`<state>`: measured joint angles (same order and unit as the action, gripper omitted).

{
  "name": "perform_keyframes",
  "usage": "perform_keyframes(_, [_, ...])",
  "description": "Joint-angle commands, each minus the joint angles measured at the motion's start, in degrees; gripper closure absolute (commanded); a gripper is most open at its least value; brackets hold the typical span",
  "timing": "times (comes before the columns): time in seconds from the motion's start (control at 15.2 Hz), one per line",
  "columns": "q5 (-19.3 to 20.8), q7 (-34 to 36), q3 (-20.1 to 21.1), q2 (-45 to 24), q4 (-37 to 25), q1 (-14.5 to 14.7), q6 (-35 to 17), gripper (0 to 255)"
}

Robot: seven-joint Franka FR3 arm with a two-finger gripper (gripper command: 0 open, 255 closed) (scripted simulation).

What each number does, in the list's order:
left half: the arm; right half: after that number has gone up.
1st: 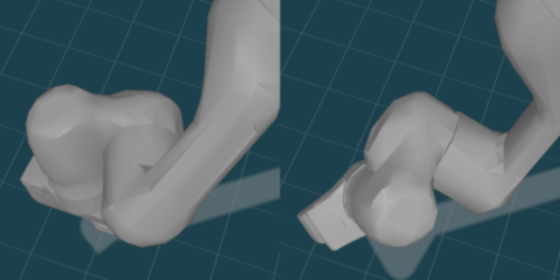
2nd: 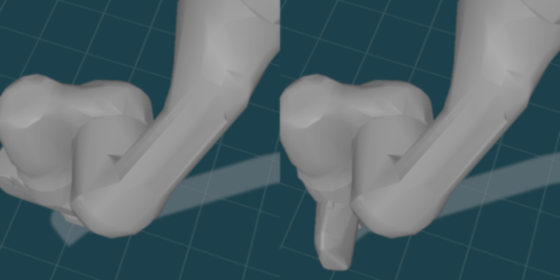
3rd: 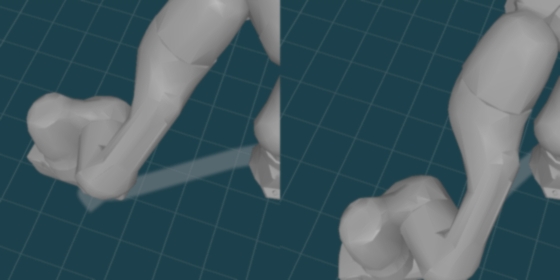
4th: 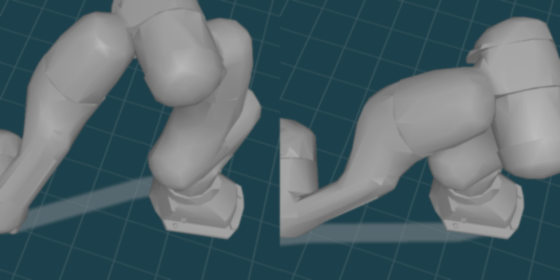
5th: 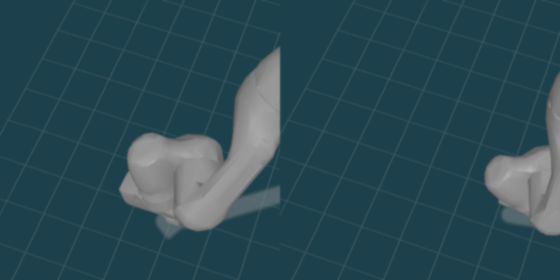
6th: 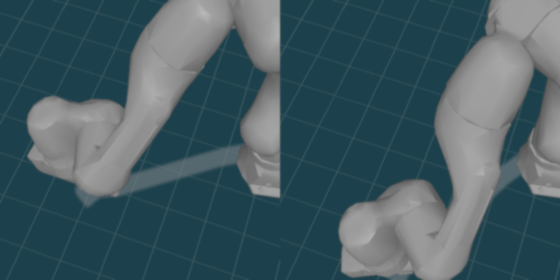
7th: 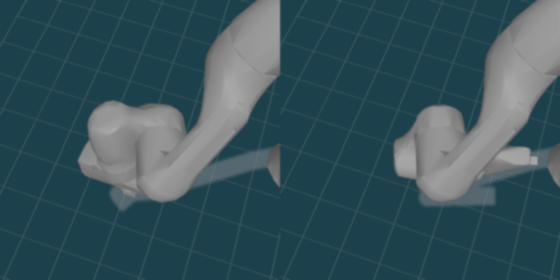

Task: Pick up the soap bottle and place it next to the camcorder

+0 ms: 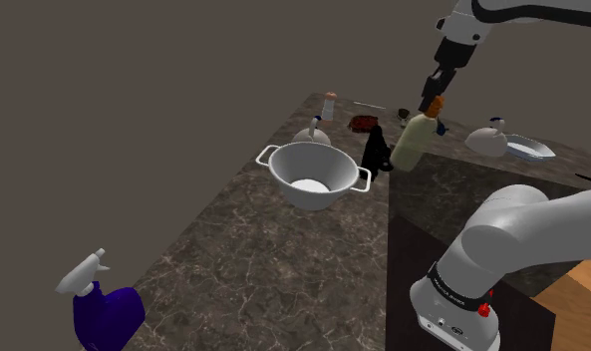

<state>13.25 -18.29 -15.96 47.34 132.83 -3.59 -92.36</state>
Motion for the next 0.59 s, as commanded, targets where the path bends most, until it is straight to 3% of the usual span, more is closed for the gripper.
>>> perform_keyframes(0.0, [0.25, 0.13, -0.21, 0.55, 1.92, -0.14, -1.42, 255])
perform_keyframes(0.53, [1.35, 0.56, -1.23, 2.01, 8.85, -0.71, -6.90, 255])
